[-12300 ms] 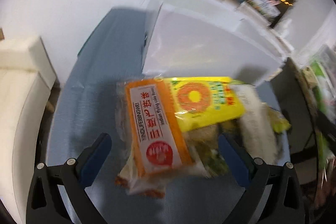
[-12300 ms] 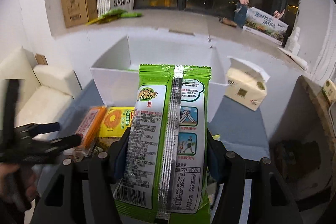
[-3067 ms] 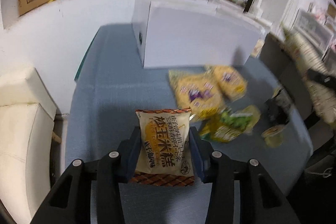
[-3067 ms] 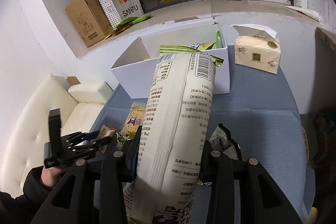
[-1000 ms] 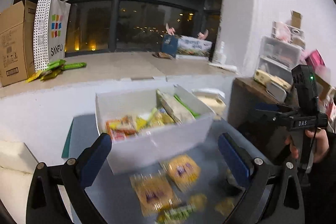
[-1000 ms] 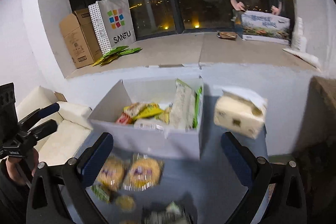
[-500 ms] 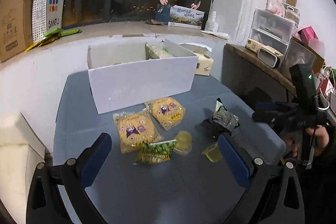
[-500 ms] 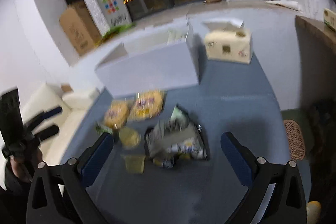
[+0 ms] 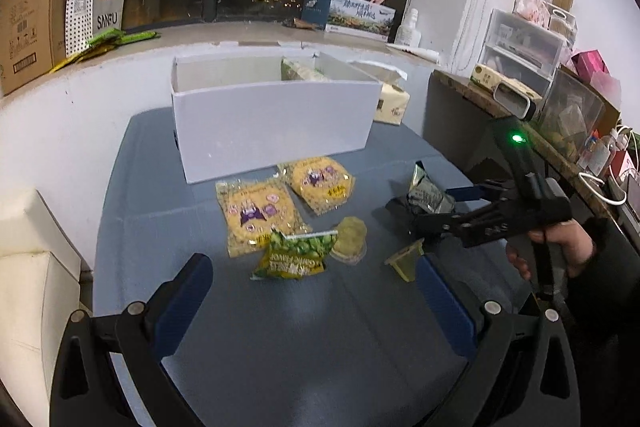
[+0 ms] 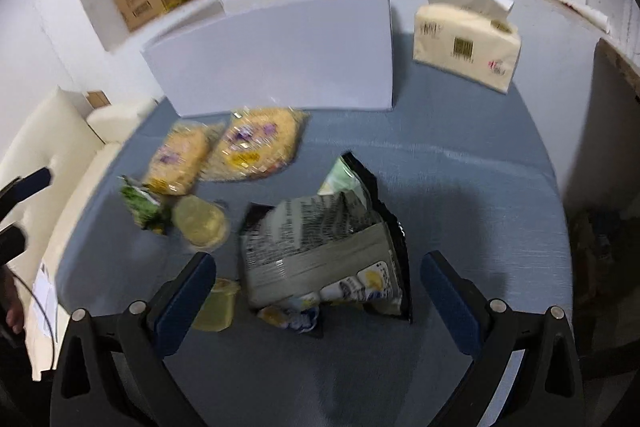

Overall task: Organize snacks
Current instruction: 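Grasp grey chip bag with right tool while left tool grasps green pea snack, then carry both packets over the white box and release them inside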

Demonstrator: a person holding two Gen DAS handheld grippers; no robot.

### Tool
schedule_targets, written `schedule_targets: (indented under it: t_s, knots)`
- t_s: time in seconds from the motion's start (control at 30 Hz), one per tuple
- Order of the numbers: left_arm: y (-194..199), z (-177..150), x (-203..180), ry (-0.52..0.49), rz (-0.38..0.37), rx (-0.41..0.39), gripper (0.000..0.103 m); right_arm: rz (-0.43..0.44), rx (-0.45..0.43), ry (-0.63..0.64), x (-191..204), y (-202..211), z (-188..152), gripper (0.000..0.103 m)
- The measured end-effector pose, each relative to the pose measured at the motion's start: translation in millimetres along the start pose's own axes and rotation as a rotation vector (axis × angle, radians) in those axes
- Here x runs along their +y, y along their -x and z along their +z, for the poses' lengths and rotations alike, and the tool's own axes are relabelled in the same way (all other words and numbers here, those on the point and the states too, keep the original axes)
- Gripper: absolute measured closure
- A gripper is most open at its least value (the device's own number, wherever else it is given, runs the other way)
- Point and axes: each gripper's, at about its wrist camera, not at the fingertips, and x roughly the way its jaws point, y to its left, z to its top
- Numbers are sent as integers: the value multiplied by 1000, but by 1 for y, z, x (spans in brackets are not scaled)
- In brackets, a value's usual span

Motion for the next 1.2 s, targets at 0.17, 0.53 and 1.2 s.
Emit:
schedule_targets:
  t_s: [0.17, 0.53, 1.2]
  knots:
    - [-16, -5, -5, -13, 29, 60, 0, 50, 44, 4, -6, -25, 0, 16]
    - [-53, -4, 20, 72, -30, 130, 0, 131, -81, -9, -5, 28, -5, 33]
    - [-60, 14, 33, 98, -68, 45, 53, 140, -152, -50, -9, 70, -18, 32]
